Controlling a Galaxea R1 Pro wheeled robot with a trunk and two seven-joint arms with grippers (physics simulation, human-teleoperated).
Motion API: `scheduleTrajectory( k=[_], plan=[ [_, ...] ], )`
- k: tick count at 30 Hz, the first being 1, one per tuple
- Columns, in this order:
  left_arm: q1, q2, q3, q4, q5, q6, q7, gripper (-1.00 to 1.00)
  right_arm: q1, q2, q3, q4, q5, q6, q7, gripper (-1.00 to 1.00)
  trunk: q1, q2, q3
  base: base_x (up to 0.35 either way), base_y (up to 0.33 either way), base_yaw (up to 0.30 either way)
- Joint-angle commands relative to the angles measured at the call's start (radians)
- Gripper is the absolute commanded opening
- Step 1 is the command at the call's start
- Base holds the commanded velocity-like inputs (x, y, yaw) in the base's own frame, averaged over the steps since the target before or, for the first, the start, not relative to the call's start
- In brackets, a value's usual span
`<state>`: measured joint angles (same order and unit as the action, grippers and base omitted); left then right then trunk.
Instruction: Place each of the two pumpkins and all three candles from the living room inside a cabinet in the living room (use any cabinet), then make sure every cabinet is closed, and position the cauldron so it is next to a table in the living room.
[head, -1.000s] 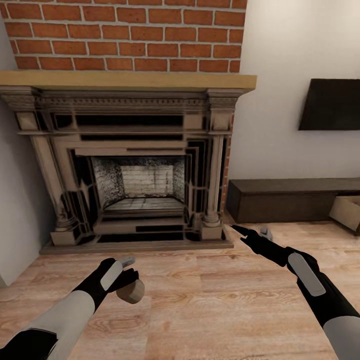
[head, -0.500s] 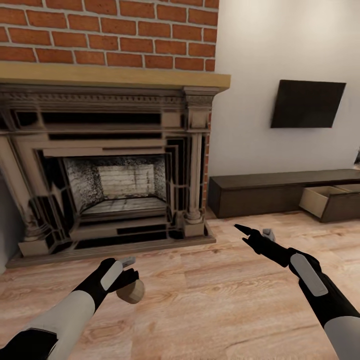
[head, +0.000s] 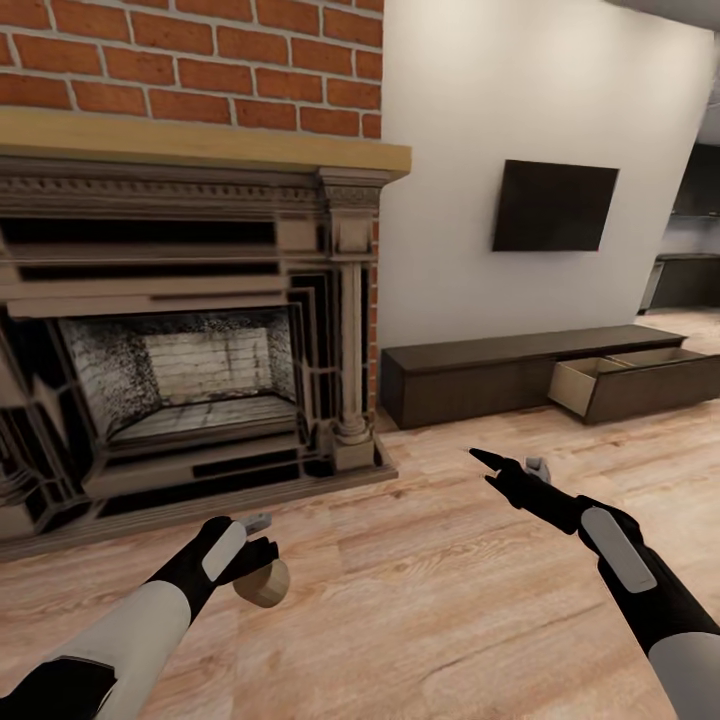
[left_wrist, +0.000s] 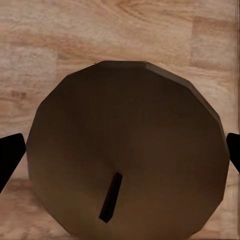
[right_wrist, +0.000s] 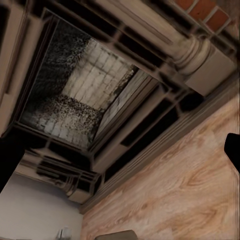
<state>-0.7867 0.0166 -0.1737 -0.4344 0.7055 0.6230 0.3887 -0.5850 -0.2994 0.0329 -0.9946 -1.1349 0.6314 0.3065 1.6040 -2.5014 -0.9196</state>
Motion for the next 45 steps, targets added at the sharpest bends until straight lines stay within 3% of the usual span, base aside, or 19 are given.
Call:
scheduleTrajectory(
  k=[1,45],
  plan=[
    [0.0,0.002,-0.008,-0.003,0.009,0.003,0.012,-1.0,-0.001,-0.001,0.0,0.001,-0.002,0.002,0.002,1.0,0.0,-0.001,-0.002,0.0,0.0,-0.262],
    [0.0,0.002,-0.01,-0.003,0.009,0.003,0.013,-1.0,-0.001,0.0,-0.011,0.017,-0.003,0.004,0.001,1.0,0.0,-0.001,-0.019,0.0,0.0,-0.27]
  ],
)
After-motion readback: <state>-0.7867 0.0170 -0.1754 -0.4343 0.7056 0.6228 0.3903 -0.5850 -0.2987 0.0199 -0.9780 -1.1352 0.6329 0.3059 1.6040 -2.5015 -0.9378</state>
